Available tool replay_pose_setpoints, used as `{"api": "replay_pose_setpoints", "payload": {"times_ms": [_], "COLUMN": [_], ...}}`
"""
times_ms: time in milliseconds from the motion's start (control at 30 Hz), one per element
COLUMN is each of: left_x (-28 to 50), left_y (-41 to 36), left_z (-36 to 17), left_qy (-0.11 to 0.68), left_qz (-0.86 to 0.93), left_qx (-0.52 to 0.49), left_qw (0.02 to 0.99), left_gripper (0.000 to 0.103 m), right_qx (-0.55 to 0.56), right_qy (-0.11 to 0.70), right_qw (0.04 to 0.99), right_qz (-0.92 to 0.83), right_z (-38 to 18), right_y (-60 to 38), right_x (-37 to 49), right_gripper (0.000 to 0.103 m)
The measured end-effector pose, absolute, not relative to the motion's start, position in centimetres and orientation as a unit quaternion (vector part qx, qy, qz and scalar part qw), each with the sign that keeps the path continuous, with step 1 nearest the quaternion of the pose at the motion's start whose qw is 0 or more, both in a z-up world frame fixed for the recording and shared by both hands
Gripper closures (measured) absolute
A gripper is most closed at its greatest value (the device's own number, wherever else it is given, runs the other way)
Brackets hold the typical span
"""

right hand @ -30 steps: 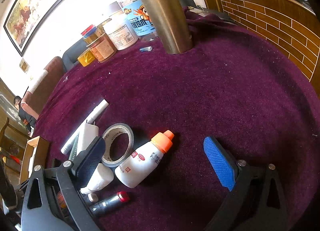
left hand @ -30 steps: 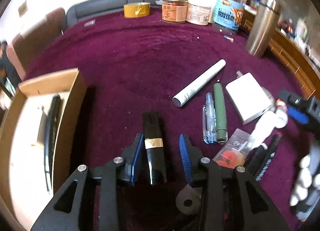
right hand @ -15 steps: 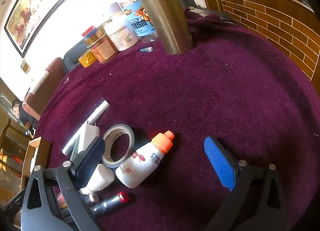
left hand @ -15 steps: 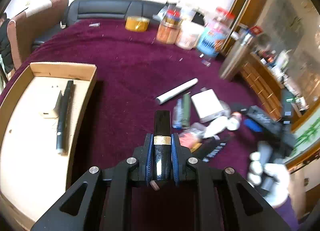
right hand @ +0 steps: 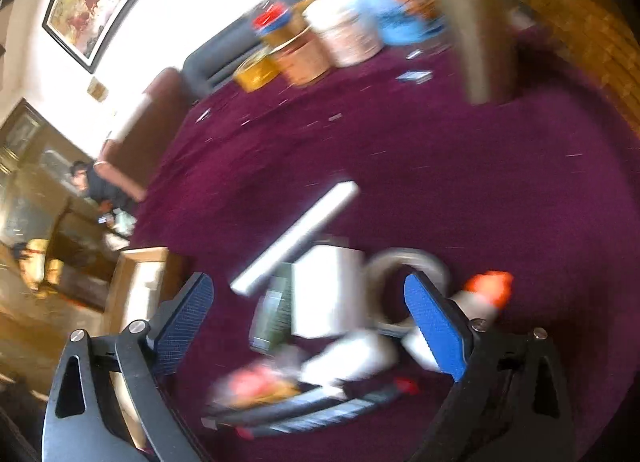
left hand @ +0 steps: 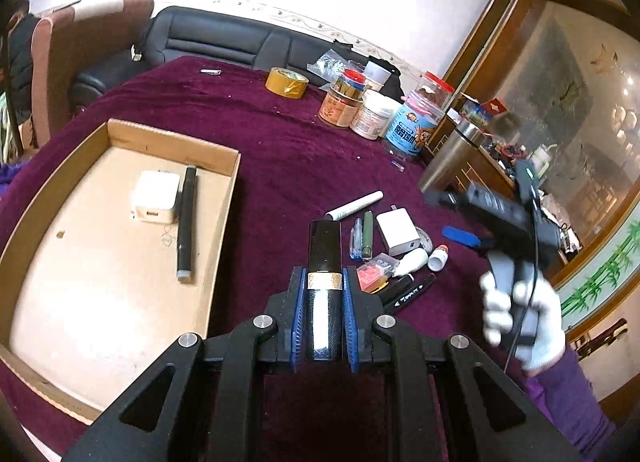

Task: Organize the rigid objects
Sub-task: 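Carry the lipstick into the box with the left tool while the right tool places a white tube there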

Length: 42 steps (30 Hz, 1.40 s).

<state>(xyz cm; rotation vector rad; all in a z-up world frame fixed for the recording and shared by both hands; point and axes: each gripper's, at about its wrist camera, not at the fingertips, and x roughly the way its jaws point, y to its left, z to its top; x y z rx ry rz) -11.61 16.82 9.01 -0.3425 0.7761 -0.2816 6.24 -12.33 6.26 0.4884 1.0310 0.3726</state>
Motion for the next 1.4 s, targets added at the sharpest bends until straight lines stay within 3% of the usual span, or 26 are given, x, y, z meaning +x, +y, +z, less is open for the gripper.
{"api": "replay_pose_setpoints", "payload": {"times_ms": [100, 167, 300, 433, 467, 633, 767, 1033, 1400], "left_x": [-12.0, -12.3, -12.3, -11.9, -11.8, -11.4, -11.5, -11.9, -4.7], "left_y": [17.6, 18.4, 20.3, 22.5, 22.9, 24.6, 25.3, 27.6, 30.7], "left_z": [9.0, 9.0, 8.8, 8.0, 7.8, 6.9, 6.3, 7.5, 5.9], "left_qy": [0.371, 0.363, 0.355, 0.356, 0.357, 0.358, 0.36, 0.347, 0.415], "left_qz": [-0.132, -0.125, -0.111, -0.097, -0.096, -0.083, -0.081, -0.053, -0.013], "left_qx": [-0.165, -0.161, -0.166, -0.182, -0.186, -0.204, -0.218, -0.208, -0.174], "left_qw": [0.905, 0.909, 0.913, 0.911, 0.911, 0.907, 0.904, 0.913, 0.893], "left_gripper": [0.089, 0.089, 0.089, 0.089, 0.089, 0.089, 0.089, 0.089, 0.089], "right_qx": [0.172, 0.149, 0.093, 0.053, 0.04, -0.006, 0.059, 0.142, 0.196], "right_qy": [0.52, 0.548, 0.603, 0.597, 0.592, 0.559, 0.544, 0.499, 0.537], "right_qw": [0.824, 0.813, 0.788, 0.797, 0.801, 0.826, 0.832, 0.836, 0.769], "right_qz": [0.149, 0.129, 0.082, 0.076, 0.074, 0.066, 0.097, 0.179, 0.285], "right_z": [5.8, 4.7, 1.8, 1.5, 1.5, 1.7, 2.7, 6.7, 5.6], "right_y": [-9.3, -7.6, -4.9, -2.2, -1.6, -0.1, -1.5, -1.3, 7.6], "right_x": [9.2, 11.3, 14.0, 13.8, 13.4, 10.9, 10.0, 7.1, 4.8], "right_gripper": [0.012, 0.023, 0.029, 0.035, 0.039, 0.081, 0.091, 0.091, 0.091]}}
